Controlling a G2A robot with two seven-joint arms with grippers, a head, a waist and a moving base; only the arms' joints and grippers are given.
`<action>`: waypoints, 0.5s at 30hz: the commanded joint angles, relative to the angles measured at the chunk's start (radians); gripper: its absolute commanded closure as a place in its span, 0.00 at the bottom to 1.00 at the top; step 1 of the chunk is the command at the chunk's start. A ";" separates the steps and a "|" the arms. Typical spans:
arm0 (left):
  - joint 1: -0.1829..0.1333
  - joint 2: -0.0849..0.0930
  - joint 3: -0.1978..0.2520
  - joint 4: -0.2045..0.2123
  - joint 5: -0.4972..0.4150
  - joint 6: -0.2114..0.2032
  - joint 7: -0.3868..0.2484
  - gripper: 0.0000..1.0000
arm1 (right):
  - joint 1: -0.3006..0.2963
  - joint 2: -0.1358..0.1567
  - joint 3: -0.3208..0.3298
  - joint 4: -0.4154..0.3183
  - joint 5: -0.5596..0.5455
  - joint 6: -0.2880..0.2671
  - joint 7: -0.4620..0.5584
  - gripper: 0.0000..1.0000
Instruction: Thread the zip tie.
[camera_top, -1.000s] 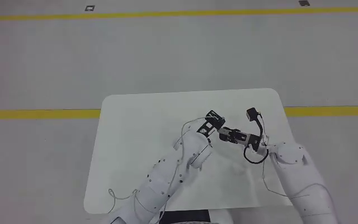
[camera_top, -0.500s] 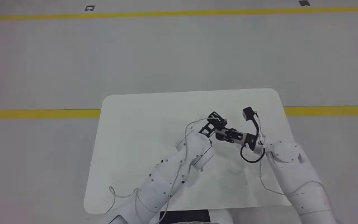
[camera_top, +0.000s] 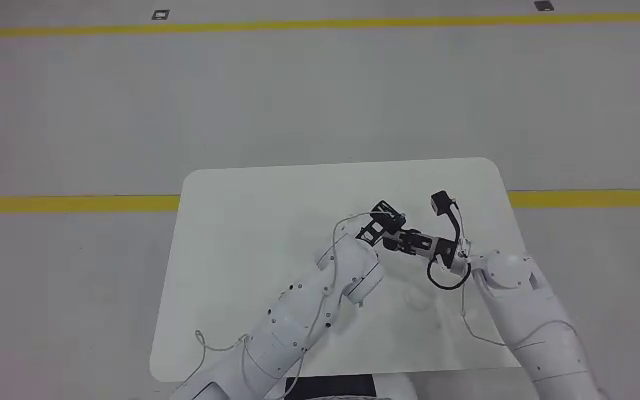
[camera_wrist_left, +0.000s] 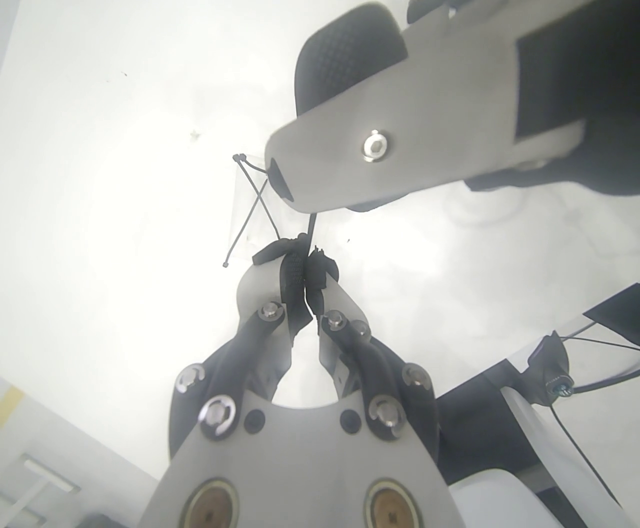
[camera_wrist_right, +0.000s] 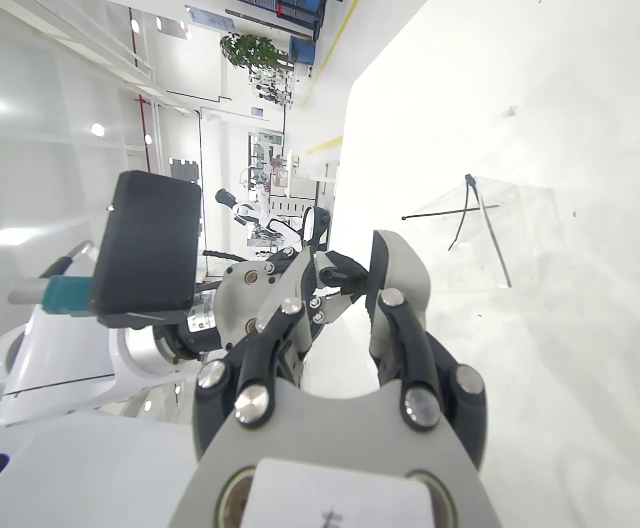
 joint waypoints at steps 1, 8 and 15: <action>-0.002 0.001 0.001 0.001 0.002 0.000 -0.003 1.00 | 0.000 0.001 -0.001 0.001 0.003 0.000 0.001 0.76; -0.006 0.005 0.007 0.002 0.003 0.003 -0.009 1.00 | -0.002 0.004 -0.010 0.000 0.011 0.001 0.008 0.78; -0.009 0.008 0.016 0.003 0.000 0.002 -0.013 1.00 | -0.003 0.007 -0.016 0.004 0.015 0.003 0.004 0.87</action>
